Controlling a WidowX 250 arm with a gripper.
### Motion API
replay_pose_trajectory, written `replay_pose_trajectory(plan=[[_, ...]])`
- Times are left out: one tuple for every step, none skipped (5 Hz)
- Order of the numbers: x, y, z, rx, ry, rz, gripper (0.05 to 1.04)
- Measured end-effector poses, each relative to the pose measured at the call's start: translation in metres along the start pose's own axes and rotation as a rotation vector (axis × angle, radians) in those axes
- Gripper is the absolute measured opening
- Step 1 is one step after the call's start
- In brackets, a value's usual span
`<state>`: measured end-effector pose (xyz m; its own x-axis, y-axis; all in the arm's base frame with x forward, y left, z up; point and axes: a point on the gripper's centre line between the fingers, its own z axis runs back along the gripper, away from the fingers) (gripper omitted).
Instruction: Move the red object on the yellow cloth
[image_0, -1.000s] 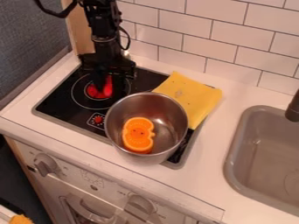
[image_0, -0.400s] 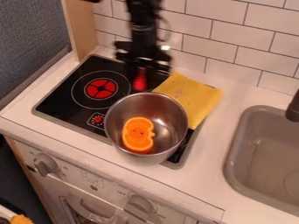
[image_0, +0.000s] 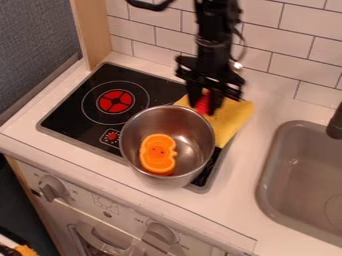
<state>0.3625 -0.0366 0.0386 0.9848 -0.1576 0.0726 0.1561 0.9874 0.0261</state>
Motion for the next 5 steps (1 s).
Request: replay_pose_trajectory(plan=[[-0.001,-0.009,-0.005,-0.002,0.022,0.000,0.499],[-0.002,-0.010,-0.004,-0.002,0.018,-0.002,0.808],[-0.003,-0.009,0.017,-0.003,-0.030,0.000,1.005],[-0.006,-0.009,0.033,-0.008,-0.064,0.001,1.005],[-0.010,-0.009,0.035,-0.028,-0.047,0.017,1.000]])
